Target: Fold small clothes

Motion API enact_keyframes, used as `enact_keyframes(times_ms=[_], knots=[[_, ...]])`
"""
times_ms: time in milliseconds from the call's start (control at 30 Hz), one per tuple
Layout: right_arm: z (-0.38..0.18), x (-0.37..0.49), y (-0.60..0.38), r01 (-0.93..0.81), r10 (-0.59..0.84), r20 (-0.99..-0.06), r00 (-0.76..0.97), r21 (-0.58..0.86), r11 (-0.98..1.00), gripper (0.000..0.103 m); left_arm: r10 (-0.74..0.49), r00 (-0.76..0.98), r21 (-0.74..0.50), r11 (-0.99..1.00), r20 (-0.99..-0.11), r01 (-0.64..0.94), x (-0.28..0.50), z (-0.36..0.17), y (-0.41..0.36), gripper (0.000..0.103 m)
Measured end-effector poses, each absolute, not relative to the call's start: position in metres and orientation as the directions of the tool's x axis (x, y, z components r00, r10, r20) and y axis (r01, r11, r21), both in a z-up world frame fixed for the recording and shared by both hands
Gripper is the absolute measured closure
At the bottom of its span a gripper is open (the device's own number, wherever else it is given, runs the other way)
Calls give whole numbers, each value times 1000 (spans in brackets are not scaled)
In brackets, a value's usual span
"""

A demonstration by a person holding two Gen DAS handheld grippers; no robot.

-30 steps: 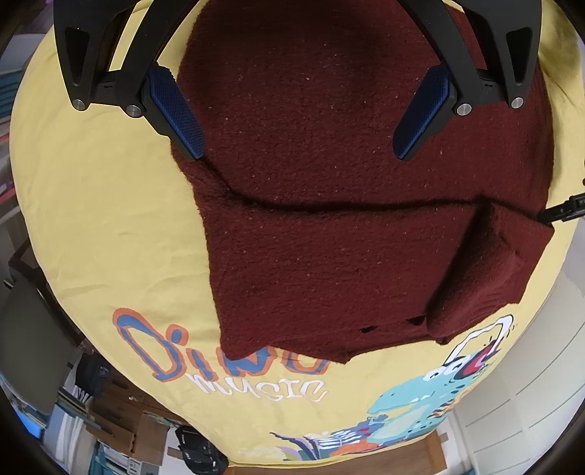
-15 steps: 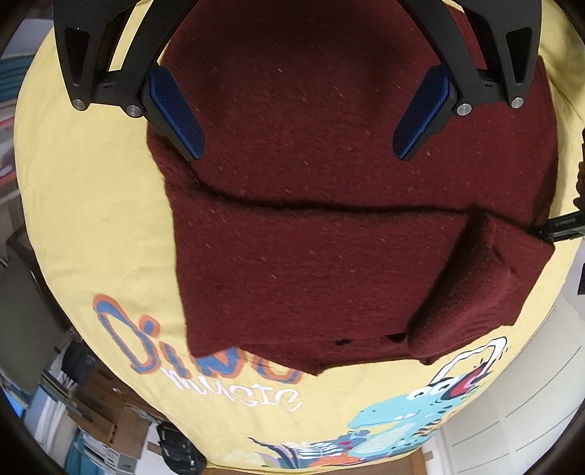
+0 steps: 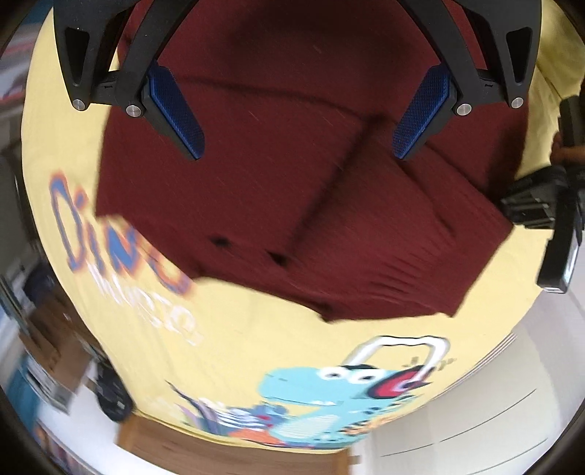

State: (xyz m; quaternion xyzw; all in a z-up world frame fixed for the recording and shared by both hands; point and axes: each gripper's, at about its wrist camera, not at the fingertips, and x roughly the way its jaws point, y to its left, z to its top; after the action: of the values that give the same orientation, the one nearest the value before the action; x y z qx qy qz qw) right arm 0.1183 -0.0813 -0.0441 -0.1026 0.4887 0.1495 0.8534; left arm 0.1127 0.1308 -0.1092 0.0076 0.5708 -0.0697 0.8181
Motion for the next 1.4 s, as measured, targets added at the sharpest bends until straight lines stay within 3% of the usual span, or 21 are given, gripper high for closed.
enact_keyframes(times_ms=[300,467,533,567,600,633,1000,1400], knots=[[-82,151,14,-520,162,-919,359,-53,853,1,-105,307,-73,991,-946,113,136,-114,134,91],[-105,159,28,-540,107,-937,333,-97,836,16,-117,306,-88,990,-945,107,137,-116,135,91],[-103,160,22,-520,93,-931,352,-112,847,49,-111,308,-79,990,-945,114,136,-116,134,91],[-98,161,15,-508,104,-927,362,-102,855,59,-109,308,-77,990,-945,115,136,-116,134,91],[-94,161,10,-497,111,-924,367,-93,863,78,-110,308,-78,990,-945,113,136,-116,134,91],[-89,162,3,-480,123,-920,372,-77,874,86,-111,308,-80,990,-945,112,136,-117,134,91],[-45,154,-108,-231,250,-862,441,160,960,88,-108,309,-81,992,-945,101,129,-114,136,91],[-94,133,-179,-61,221,-913,343,213,975,87,-88,305,-58,993,-948,105,132,-116,129,91]])
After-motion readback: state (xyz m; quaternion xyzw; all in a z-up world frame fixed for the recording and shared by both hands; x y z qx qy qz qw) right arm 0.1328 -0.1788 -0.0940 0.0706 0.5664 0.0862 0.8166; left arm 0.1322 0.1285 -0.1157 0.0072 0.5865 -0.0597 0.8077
